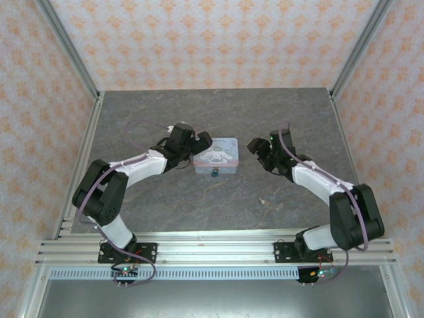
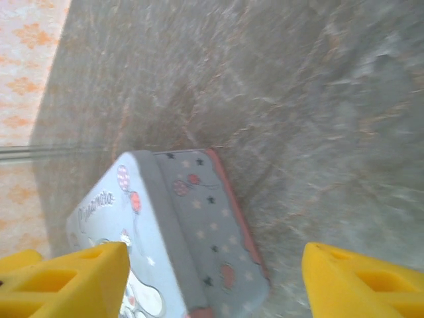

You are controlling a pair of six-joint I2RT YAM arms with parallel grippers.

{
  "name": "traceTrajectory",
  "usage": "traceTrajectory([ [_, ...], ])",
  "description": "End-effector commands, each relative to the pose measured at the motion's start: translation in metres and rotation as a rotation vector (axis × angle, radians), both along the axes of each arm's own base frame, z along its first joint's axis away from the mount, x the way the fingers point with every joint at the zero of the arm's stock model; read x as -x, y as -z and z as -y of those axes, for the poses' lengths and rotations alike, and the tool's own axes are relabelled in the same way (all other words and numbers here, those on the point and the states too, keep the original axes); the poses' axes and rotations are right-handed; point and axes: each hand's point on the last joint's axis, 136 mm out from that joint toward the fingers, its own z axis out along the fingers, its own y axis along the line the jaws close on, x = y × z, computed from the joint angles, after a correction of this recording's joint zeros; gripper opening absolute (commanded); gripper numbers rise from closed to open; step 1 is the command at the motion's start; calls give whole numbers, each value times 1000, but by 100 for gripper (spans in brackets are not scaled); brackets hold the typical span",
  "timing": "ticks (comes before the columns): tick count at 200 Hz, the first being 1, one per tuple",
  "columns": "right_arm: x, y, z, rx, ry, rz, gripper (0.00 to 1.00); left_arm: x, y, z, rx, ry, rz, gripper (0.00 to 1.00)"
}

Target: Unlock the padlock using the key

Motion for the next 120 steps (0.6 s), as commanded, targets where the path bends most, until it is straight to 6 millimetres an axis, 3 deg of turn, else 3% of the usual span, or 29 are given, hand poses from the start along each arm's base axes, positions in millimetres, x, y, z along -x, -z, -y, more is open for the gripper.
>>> traceTrajectory([
  [1, 47, 29, 29, 182, -29, -155, 66, 7, -17, -38, -42, -117, 18, 100],
  [20, 74, 42, 41, 252, -47, -216, 63, 22, -20, -39, -43, -92, -12, 100],
  [61, 117, 69, 52, 356, -100, -303, 63, 51, -23, -13, 26, 17, -45, 100],
  [93, 135, 88, 49, 347, -133, -343, 62, 62, -31, 2, 46, 69, -38, 100],
  [120, 143, 92, 38, 319, -165, -350, 59, 64, -35, 7, 54, 83, -28, 100],
])
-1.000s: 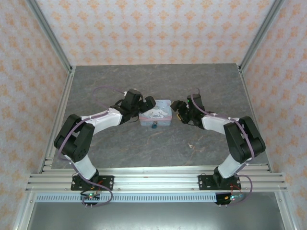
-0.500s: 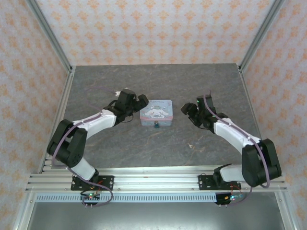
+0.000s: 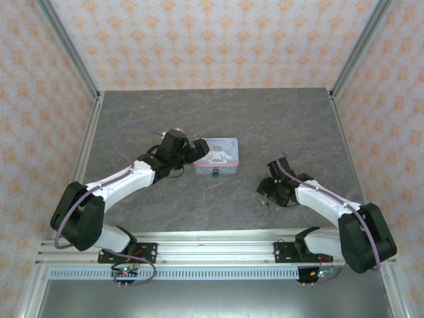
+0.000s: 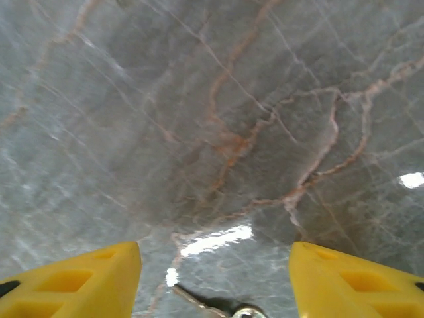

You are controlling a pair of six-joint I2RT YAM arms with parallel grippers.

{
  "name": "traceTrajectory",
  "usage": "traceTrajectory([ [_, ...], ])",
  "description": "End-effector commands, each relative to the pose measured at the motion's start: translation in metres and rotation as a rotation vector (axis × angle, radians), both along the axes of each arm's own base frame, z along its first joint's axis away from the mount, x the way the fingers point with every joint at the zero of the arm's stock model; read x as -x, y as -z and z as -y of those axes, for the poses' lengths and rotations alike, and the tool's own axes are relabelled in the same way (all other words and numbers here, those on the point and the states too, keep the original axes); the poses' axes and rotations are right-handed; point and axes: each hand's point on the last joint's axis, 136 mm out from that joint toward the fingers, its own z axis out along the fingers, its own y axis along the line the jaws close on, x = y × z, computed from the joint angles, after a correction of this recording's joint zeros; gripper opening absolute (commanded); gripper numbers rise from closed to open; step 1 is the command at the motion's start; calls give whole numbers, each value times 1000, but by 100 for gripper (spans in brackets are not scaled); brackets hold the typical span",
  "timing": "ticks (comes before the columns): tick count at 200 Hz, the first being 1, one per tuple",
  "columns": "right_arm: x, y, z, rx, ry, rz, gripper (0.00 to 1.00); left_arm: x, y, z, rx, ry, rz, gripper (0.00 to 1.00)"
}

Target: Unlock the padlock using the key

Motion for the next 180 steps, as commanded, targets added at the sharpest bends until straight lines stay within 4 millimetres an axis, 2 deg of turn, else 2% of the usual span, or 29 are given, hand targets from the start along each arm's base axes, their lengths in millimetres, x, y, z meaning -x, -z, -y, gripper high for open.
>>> traceTrajectory([
  [1, 12, 4, -5, -4, -29, -20, 59, 7, -5, 2, 13, 10, -5, 100],
  [52, 22, 2, -23, 15, -102, -24, 56, 9, 2, 6, 21, 16, -15, 100],
  [123, 41, 17, -20, 153, -176, -73, 54, 11, 7, 7, 21, 20, -18, 100],
  [180, 42, 22, -13, 218, -184, -82, 45, 9, 7, 10, 26, 27, -20, 100],
])
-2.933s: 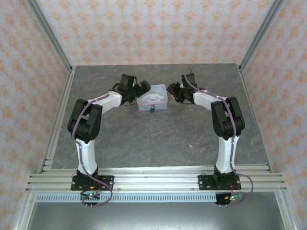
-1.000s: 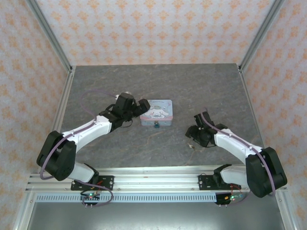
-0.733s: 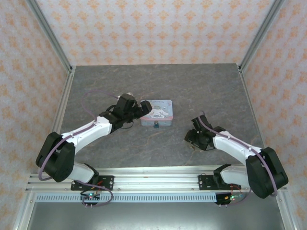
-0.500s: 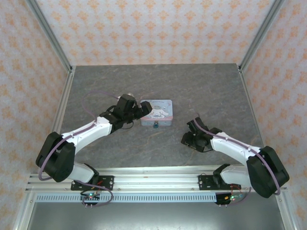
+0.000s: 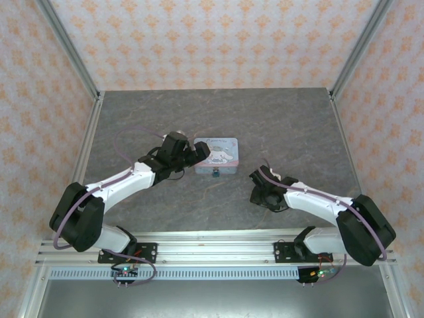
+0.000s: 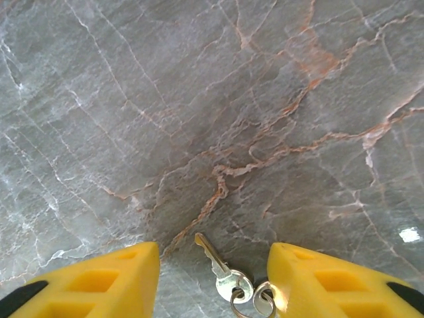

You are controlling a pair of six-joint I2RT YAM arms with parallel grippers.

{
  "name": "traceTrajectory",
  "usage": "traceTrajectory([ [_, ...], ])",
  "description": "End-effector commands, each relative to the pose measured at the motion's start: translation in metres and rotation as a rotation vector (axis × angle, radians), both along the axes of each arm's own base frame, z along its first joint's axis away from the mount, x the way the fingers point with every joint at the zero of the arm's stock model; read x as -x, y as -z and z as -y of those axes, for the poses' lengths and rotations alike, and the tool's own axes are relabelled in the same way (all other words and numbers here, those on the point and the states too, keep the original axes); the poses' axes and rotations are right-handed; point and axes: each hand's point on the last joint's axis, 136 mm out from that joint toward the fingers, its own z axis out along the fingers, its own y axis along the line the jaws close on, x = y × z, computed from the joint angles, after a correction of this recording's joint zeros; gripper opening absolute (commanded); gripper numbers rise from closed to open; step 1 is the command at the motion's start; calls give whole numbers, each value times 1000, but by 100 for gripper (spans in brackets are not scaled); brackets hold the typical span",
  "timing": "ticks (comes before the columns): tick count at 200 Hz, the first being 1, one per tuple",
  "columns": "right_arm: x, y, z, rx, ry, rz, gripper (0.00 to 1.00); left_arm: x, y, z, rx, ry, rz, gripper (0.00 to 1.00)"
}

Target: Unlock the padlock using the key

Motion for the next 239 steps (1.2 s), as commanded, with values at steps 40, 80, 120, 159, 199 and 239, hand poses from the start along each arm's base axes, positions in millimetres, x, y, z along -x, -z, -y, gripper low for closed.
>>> traceTrajectory([
  [40, 21, 15, 14, 80, -8, -89, 33, -2, 0, 9, 20, 10, -2, 100],
  [80, 24, 17, 15, 99, -33, -102, 31, -5, -2, 11, 24, 9, -3, 100],
  [120, 27, 16, 13, 131, -76, -106, 34, -8, -8, 12, 23, 12, 3, 100],
  [159, 33, 17, 15, 140, -93, -119, 36, -8, -9, 12, 22, 12, 3, 100],
  [199, 38, 19, 20, 141, -89, -120, 32, -8, -7, 12, 23, 11, 2, 100],
  [239, 37, 21, 18, 130, -91, -120, 16, -8, -7, 13, 24, 10, -1, 100],
])
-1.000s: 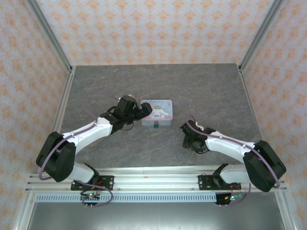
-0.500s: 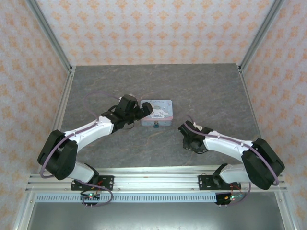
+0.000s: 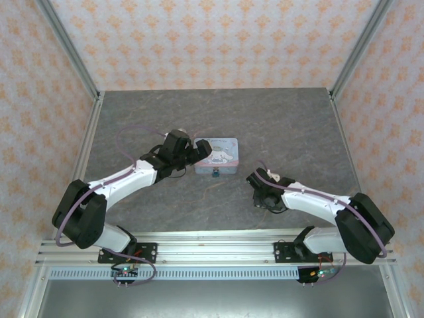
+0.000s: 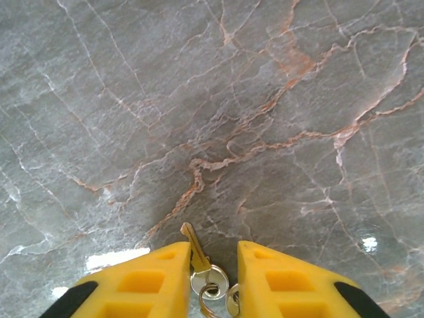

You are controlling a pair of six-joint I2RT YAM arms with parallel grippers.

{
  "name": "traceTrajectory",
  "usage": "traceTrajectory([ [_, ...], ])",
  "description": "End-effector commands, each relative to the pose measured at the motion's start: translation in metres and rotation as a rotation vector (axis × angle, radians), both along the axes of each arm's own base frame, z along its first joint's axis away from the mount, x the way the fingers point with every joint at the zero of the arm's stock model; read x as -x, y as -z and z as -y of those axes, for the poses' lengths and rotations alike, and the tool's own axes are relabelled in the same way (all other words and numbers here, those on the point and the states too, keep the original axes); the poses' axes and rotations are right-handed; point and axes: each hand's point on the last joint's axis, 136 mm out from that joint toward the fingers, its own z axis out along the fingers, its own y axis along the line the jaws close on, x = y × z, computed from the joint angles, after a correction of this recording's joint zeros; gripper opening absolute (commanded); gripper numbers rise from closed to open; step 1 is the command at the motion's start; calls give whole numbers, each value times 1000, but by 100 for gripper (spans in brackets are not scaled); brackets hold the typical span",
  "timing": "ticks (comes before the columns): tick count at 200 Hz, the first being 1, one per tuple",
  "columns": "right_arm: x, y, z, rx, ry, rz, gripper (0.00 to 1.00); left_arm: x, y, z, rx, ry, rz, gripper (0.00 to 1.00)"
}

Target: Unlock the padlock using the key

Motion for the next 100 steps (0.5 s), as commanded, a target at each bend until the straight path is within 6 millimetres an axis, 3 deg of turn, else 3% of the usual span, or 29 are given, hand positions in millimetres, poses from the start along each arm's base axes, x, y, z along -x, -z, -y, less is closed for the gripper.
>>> traceTrajectory([
  [1, 32, 20, 10, 33, -26, -132, 16, -2, -4, 7, 10, 8, 1, 100],
  [34, 25, 20, 3, 14, -31, -117, 0, -3, -4, 6, 8, 6, 2, 100],
  [69, 10, 11, -14, -42, -26, -76, 0, -3, -4, 6, 6, 5, 8, 100],
  [100, -10, -13, -37, -147, -8, 2, 0, -5, -9, 7, -1, 23, 33, 100],
])
